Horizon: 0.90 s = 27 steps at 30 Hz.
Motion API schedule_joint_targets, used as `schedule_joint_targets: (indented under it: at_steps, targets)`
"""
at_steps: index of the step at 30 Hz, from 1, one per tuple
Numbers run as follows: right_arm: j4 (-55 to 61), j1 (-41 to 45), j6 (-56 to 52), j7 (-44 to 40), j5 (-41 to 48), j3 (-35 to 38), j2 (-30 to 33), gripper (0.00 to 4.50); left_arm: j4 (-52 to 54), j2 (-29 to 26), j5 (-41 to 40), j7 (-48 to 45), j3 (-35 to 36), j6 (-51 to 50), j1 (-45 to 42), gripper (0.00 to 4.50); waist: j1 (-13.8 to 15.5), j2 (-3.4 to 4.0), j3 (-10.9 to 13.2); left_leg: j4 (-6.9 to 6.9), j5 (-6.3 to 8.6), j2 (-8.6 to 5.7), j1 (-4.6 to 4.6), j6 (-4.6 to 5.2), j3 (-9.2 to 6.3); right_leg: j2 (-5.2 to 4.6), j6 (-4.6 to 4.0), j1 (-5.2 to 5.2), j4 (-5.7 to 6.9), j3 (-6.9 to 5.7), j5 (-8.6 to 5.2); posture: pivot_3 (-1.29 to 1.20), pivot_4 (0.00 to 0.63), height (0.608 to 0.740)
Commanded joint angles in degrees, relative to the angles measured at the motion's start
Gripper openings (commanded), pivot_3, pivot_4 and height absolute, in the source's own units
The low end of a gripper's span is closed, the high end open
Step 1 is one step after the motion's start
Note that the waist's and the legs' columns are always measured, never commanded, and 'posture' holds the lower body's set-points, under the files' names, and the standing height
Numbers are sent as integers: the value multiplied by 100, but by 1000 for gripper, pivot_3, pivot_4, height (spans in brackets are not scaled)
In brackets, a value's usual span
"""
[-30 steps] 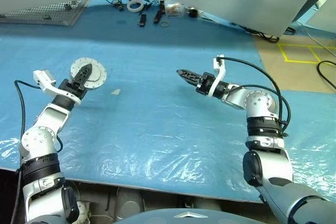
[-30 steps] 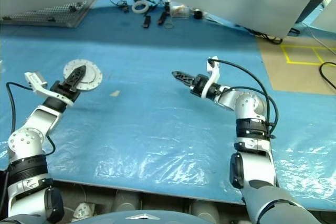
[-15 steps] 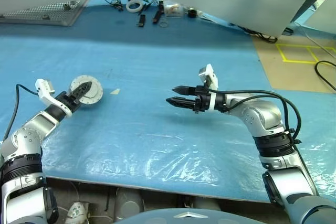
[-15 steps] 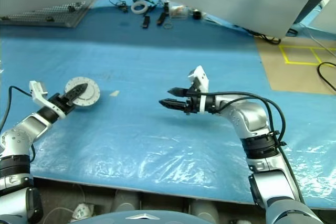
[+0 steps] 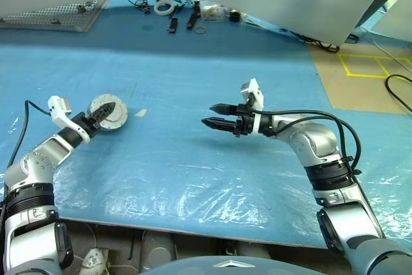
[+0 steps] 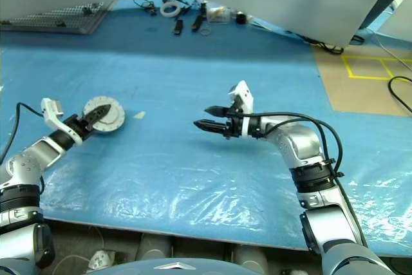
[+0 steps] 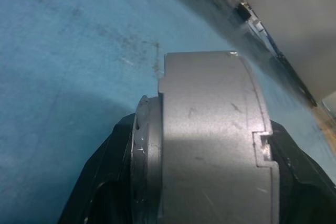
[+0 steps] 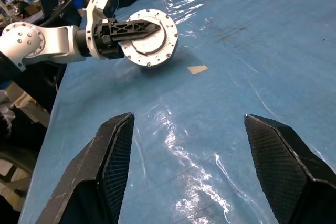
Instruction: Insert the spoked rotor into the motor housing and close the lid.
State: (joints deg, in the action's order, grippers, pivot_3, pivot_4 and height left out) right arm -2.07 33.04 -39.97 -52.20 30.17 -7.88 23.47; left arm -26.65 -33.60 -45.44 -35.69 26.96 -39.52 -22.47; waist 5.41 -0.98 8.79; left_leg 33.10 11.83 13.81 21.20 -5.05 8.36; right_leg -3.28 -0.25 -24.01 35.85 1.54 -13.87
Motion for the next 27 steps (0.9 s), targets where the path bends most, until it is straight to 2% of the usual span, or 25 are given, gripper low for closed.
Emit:
schedule_joint_targets:
  at_steps: [1, 5, 7, 11, 16, 20, 27]
  targets:
    - [71, 76, 18, 88, -29, 116, -47, 3523, -113, -158, 155, 88, 305, 398, -144, 2454, 4, -2, -1, 0, 0, 0, 0, 0, 0, 0, 0, 0, 0, -1, 0, 0, 150, 740]
    - [66, 79, -11, 141, -30, 125, -69, 3523, -73, -115, 387, 107, 172, 556, -72, 2454, 2, -2, -1, 0, 0, 0, -11, 0, 0, -1, 0, 8, 2, 0, 0, 0, 150, 740]
    - [42, 89, -12, 161, -53, 101, -77, 3523, -92, -107, 446, 122, 201, 630, -55, 3226, 0, -2, -1, 0, 0, 0, -16, 0, 0, -1, -1, 11, 4, 1, 0, 0, 150, 740]
    - [-8, 116, -58, 191, -36, 128, -122, 3523, -236, -144, 582, 234, 290, 741, -106, 4468, 5, -2, -1, 1, 0, 0, -14, 0, 0, -1, -1, 12, 4, 0, 0, 0, 150, 740]
    - [20, 144, -108, 175, -3, 138, -152, 3523, -293, -354, 585, 183, 512, 782, -192, 4468, 7, -2, -1, 1, 0, 0, -12, 0, -1, -1, -1, 11, 1, -1, 0, 0, 150, 740]
    - [48, 116, -99, 175, -25, 139, -143, 3523, 59, -746, 403, -252, 653, 552, -49, 4468, 4, -3, -1, 1, 0, 1, -12, -1, -2, -1, -1, 11, 1, -1, 0, 0, 150, 740]
    - [49, 128, -163, 112, 43, 286, -67, 3523, -61, -1423, 445, -964, 660, 383, 51, 4468, 4, -2, -1, 1, 1, 0, -16, -1, -1, -2, -1, 11, 1, -1, 0, 0, 150, 740]
